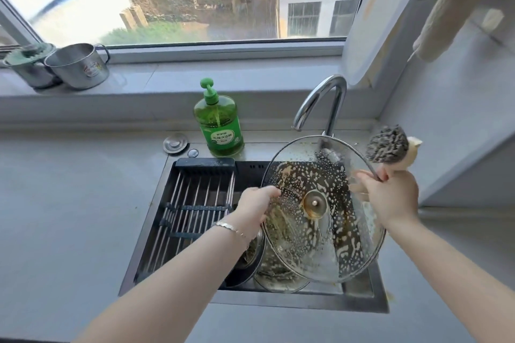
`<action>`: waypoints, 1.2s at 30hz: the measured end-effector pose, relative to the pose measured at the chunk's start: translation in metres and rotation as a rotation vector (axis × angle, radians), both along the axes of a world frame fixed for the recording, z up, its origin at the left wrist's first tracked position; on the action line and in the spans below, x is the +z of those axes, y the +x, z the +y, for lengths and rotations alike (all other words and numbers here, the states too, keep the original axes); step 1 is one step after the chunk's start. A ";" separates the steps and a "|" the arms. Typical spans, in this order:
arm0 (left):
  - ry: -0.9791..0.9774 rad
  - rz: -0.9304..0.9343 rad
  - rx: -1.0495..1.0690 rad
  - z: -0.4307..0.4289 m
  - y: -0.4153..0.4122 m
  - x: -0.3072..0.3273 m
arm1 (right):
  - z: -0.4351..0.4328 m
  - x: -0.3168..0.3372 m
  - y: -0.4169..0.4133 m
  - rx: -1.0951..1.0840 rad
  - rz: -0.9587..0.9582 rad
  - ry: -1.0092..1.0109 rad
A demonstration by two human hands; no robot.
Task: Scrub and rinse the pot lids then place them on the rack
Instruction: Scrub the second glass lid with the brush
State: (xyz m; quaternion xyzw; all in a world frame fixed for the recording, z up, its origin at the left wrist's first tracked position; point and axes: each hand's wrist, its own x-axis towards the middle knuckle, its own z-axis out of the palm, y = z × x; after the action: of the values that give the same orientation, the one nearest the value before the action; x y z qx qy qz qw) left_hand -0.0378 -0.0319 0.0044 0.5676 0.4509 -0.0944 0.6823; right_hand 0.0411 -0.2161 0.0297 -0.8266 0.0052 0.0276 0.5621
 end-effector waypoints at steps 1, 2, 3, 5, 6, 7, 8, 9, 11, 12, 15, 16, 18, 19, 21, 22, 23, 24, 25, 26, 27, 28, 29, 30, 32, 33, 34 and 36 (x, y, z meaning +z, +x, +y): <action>0.073 0.077 -0.035 0.003 -0.011 -0.011 | -0.006 -0.002 0.003 -0.044 0.085 0.105; 0.098 0.135 -0.041 0.005 -0.020 -0.021 | -0.011 -0.003 0.006 -0.077 0.153 0.187; 0.074 0.168 -0.018 0.009 -0.029 -0.029 | -0.016 -0.007 0.010 -0.091 0.225 0.249; -0.090 0.121 0.046 0.019 -0.042 -0.038 | -0.023 -0.014 0.017 -0.108 0.343 0.339; -0.217 0.055 0.044 0.025 -0.047 -0.037 | -0.024 -0.015 0.018 -0.113 0.395 0.384; -0.355 -0.025 0.004 0.031 -0.052 -0.036 | -0.025 -0.015 0.019 -0.118 0.445 0.421; -0.478 -0.117 -0.063 0.036 -0.058 -0.034 | -0.025 -0.017 0.020 -0.111 0.486 0.466; -0.594 -0.214 -0.146 0.042 -0.064 -0.031 | -0.024 -0.018 0.020 -0.105 0.531 0.506; -0.753 -0.357 -0.290 0.048 -0.070 -0.025 | -0.023 -0.022 0.019 -0.065 0.613 0.527; -0.773 -0.375 -0.310 0.048 -0.072 -0.022 | -0.022 -0.024 0.019 -0.019 0.640 0.505; -0.765 -0.391 -0.285 0.042 -0.080 -0.018 | -0.024 -0.038 0.020 0.096 0.578 0.164; -0.753 -0.406 -0.282 0.040 -0.084 -0.018 | -0.025 -0.039 0.020 0.159 0.492 -0.076; -0.716 -0.419 -0.289 0.036 -0.091 -0.017 | -0.026 -0.040 0.018 0.310 0.298 -0.635; -0.693 -0.420 -0.294 0.033 -0.094 -0.015 | -0.026 -0.040 0.015 0.348 0.229 -0.855; -0.657 -0.425 -0.299 0.031 -0.098 -0.010 | -0.023 -0.038 0.006 0.431 0.195 -1.063; -0.644 -0.430 -0.293 0.030 -0.099 -0.007 | -0.020 -0.035 0.001 0.480 0.184 -1.080; -0.631 -0.434 -0.286 0.028 -0.099 -0.003 | -0.015 -0.032 -0.004 0.511 0.193 -1.066; -0.621 -0.444 -0.281 0.027 -0.099 -0.001 | -0.010 -0.030 -0.010 0.537 0.186 -1.031; -0.608 -0.456 -0.274 0.025 -0.099 0.002 | -0.004 -0.029 -0.017 0.559 0.165 -1.007; -0.590 -0.466 -0.266 0.023 -0.098 0.004 | 0.002 -0.026 -0.025 0.600 0.125 -0.983; -0.569 -0.472 -0.259 0.021 -0.096 0.006 | 0.009 -0.024 -0.036 0.654 0.065 -0.963; -0.552 -0.476 -0.256 0.019 -0.095 0.007 | 0.017 -0.020 -0.050 0.732 0.003 -0.935; -0.534 -0.476 -0.253 0.018 -0.093 0.008 | 0.024 -0.017 -0.062 0.804 -0.031 -0.906; -0.515 -0.471 -0.251 0.017 -0.091 0.009 | 0.029 -0.015 -0.069 0.864 -0.031 -0.871; -0.482 -0.459 -0.242 0.016 -0.090 0.011 | 0.032 -0.018 -0.059 0.864 0.014 -0.857; -0.473 -0.456 -0.243 0.016 -0.090 0.013 | 0.031 -0.022 -0.049 0.800 0.049 -0.871; -0.468 -0.457 -0.246 0.016 -0.090 0.015 | 0.029 -0.022 -0.042 0.735 0.058 -0.895; -0.462 -0.454 -0.239 0.015 -0.089 0.018 | 0.030 -0.017 -0.046 0.709 -0.017 -0.949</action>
State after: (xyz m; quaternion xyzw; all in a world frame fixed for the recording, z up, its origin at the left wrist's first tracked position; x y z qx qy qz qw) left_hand -0.1265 -0.0168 0.0220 0.4532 0.1847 -0.1445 0.8600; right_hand -0.0051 -0.1860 0.0123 -0.9391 -0.2641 0.2017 0.0877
